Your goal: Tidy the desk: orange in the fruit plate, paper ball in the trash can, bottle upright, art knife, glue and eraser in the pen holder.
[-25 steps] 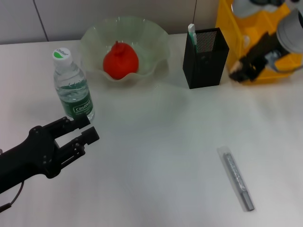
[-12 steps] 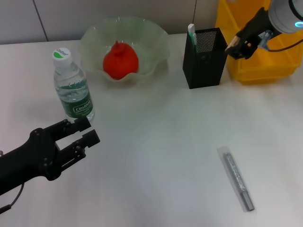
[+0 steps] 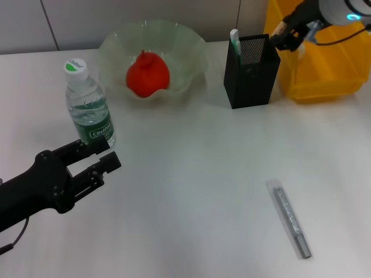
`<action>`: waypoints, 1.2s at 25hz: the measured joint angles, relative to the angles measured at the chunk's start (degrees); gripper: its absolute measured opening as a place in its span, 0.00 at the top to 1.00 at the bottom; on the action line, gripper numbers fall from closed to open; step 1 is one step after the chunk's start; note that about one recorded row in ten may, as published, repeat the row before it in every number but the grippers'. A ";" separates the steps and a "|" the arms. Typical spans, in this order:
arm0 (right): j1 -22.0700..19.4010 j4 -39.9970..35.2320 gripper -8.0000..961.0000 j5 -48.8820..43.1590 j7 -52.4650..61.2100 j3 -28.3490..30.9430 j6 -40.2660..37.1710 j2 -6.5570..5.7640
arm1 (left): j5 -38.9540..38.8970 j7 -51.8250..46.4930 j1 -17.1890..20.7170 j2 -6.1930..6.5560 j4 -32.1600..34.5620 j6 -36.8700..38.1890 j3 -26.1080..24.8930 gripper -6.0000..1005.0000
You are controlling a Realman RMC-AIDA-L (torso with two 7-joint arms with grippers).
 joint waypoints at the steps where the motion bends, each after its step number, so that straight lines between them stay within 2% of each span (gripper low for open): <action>1: 0.52 1.38 0.59 0.07 -0.02 0.05 1.06 -0.02 | 0.00 0.00 0.00 0.00 0.01 -0.03 -0.05 0.52; 6: 1.89 7.77 0.59 0.57 -0.07 0.00 8.33 0.05 | -0.03 0.04 0.05 0.00 -0.35 -0.20 -0.73 0.52; 14: 2.67 12.82 0.59 5.94 -1.87 0.00 13.27 0.02 | -0.04 0.09 0.43 0.07 -0.49 -0.46 -1.16 0.52; 21: 2.70 13.46 0.59 6.62 -1.75 -0.11 13.02 0.15 | -0.04 0.09 0.74 0.14 -0.51 -0.46 -1.19 0.52; 30: 1.97 12.60 0.59 8.15 -1.20 0.47 8.40 0.08 | -0.04 0.09 0.82 0.44 -0.51 -0.36 -1.16 0.52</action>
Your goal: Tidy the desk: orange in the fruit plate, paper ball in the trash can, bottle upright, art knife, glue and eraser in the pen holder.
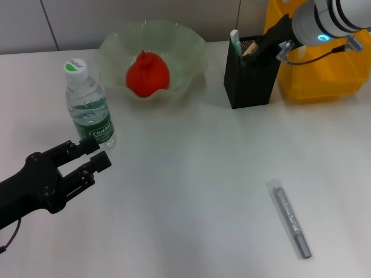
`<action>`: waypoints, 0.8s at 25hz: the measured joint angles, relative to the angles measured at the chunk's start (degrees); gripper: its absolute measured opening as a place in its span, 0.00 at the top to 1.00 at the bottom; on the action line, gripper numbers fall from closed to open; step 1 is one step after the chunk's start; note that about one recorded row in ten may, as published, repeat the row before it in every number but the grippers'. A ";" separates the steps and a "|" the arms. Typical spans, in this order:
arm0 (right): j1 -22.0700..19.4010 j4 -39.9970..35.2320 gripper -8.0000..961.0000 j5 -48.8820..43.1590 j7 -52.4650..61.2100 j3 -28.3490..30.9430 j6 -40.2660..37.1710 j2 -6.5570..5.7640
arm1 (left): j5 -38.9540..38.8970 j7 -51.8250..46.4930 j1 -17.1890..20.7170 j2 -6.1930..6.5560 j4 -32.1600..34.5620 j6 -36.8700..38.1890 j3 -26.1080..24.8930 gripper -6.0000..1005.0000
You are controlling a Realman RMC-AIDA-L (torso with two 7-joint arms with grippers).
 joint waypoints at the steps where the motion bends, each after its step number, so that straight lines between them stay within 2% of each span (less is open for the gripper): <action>1: -0.01 -0.20 0.58 0.13 0.00 0.10 -0.44 -0.03 | 0.00 0.00 -0.01 0.00 0.00 0.02 0.03 0.52; 15: -0.30 -0.98 0.53 -0.70 0.06 0.94 -0.38 0.01 | 0.00 0.00 0.07 0.18 -0.08 0.28 0.15 0.52; 20: -0.62 -0.95 0.52 -1.10 0.14 1.14 1.91 0.00 | 0.02 0.00 0.08 0.18 -0.09 0.32 0.15 0.52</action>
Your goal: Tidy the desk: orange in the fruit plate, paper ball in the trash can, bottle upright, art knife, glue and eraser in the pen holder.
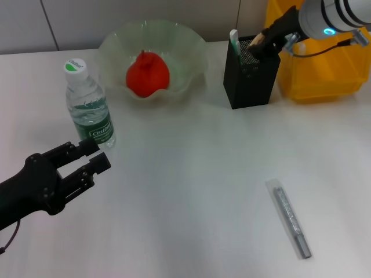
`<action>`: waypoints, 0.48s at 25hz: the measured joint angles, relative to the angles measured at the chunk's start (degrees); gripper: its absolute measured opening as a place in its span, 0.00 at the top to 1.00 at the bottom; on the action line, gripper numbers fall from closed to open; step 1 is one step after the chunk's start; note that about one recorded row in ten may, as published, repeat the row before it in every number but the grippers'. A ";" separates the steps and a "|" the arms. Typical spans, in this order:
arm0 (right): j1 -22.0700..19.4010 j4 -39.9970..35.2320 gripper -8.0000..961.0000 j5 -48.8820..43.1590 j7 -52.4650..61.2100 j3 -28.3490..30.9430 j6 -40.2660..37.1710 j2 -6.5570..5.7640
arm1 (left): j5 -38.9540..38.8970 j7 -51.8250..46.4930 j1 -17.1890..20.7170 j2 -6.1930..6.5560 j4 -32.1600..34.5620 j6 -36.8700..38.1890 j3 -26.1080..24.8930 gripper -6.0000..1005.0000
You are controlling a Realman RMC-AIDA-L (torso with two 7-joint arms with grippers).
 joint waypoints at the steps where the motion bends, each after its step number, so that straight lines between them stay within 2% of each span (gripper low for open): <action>1: -0.08 -0.03 0.51 0.00 0.00 0.13 0.51 0.00 | 0.02 0.00 0.00 0.00 0.00 0.02 0.00 0.52; 12: 0.21 0.51 0.47 0.19 0.44 0.63 2.07 0.04 | 0.08 -0.24 0.00 0.00 0.06 0.34 0.14 0.52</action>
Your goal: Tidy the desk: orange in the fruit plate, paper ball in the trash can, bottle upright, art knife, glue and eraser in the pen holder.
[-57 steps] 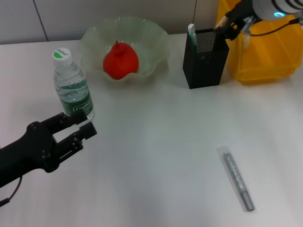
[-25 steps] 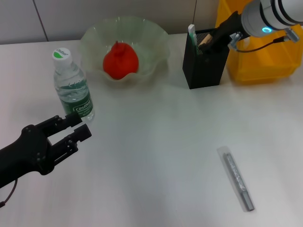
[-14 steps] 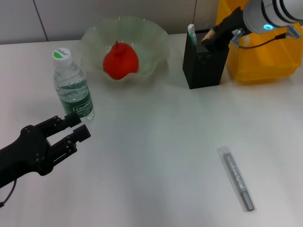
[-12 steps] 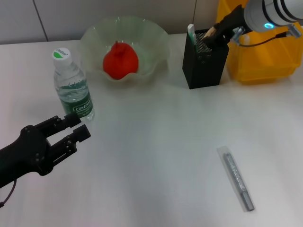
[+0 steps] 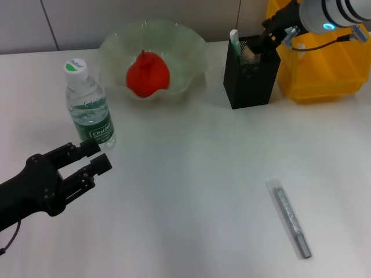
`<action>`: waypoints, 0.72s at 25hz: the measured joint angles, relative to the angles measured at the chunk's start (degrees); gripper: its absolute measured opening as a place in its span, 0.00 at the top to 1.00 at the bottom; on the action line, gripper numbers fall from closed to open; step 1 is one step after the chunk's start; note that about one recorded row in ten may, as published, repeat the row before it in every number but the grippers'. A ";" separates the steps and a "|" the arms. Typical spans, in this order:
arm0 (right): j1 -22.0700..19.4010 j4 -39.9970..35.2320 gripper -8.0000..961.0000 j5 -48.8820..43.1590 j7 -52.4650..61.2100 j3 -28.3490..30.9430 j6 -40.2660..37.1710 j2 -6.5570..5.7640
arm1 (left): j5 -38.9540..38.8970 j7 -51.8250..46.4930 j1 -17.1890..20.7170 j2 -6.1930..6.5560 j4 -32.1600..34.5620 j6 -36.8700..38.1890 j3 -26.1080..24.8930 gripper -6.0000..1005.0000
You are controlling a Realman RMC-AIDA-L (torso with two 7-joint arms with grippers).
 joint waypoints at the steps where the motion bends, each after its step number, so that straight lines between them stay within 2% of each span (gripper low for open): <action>1: -0.07 0.00 0.47 0.04 0.05 -0.01 0.01 0.01 | 0.00 0.00 0.00 0.02 -0.02 0.06 -0.02 0.52; 11: -2.03 -3.59 0.46 0.21 0.86 -0.87 0.18 0.31 | 0.00 -0.09 0.07 0.13 -0.06 0.40 0.03 0.52; 16: -5.15 -10.63 0.46 -0.11 6.53 -4.40 -1.50 0.35 | 0.00 -0.27 0.09 0.35 0.05 0.40 0.19 0.52; 17: -6.63 -14.48 0.46 -0.18 9.49 -5.49 -3.73 0.35 | -0.01 -0.31 0.00 0.43 0.13 0.41 0.22 0.52; 18: -6.63 -14.48 0.46 -0.18 9.49 -5.49 -3.73 0.35 | -0.01 -0.31 0.00 0.43 0.13 0.41 0.22 0.52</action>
